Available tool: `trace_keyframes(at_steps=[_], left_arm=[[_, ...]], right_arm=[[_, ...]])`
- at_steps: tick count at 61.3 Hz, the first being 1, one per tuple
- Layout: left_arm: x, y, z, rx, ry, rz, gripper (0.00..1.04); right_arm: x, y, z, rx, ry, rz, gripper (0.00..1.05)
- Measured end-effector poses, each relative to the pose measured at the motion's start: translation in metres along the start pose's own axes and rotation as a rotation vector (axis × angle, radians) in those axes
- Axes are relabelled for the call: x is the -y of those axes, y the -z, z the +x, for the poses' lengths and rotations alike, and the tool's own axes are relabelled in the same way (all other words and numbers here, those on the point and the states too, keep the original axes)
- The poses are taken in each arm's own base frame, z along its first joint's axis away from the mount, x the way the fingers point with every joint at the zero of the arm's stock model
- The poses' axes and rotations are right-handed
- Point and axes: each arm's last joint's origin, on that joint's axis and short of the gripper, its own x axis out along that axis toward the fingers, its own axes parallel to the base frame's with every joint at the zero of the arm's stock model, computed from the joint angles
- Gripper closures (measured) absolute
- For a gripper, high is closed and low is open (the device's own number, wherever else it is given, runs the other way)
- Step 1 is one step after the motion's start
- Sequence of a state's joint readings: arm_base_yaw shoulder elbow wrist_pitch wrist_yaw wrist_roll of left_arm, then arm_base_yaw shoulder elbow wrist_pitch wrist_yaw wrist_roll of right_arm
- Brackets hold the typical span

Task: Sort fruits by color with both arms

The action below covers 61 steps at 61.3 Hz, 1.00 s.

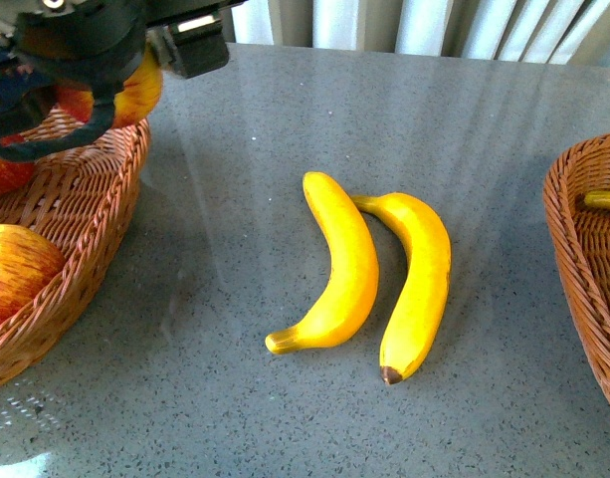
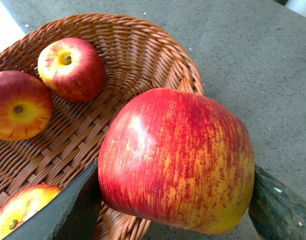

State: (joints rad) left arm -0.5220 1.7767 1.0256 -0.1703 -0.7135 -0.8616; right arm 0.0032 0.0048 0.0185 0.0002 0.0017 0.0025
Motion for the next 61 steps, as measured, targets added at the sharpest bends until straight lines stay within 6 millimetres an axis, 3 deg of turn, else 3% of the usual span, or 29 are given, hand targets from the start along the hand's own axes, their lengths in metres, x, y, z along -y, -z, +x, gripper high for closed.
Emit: trace_keyframes(at_steps=[8,21,41,44,49,54,61], left_arm=[[-0.005,-0.001,0.004,0.004,-0.015,-0.014,0.07],[-0.013,-0.005,0.005,0.033,-0.025,-0.035,0.09],[-0.026,-0.032,-0.021,0.163,0.094,-0.112,0.09],[-0.033,-0.036,-0.019,0.202,0.251,-0.094,0.17],[-0.063,-0.034,-0.021,0.365,0.477,0.040,0.33],[-0.090,-0.033,-0.030,0.523,0.517,0.140,0.47],[-0.118,-0.030,-0.039,0.596,0.500,0.213,0.66]], right_arm=[[0.000,0.000,0.000,0.000,0.000,0.000,0.09],[0.000,0.000,0.000,0.000,0.000,0.000,0.09],[0.000,0.000,0.000,0.000,0.000,0.000,0.09],[0.000,0.000,0.000,0.000,0.000,0.000,0.09],[0.000,0.000,0.000,0.000,0.001,0.000,0.09],[0.000,0.000,0.000,0.000,0.001,0.000,0.09],[0.000,0.000,0.000,0.000,0.000,0.000,0.09]])
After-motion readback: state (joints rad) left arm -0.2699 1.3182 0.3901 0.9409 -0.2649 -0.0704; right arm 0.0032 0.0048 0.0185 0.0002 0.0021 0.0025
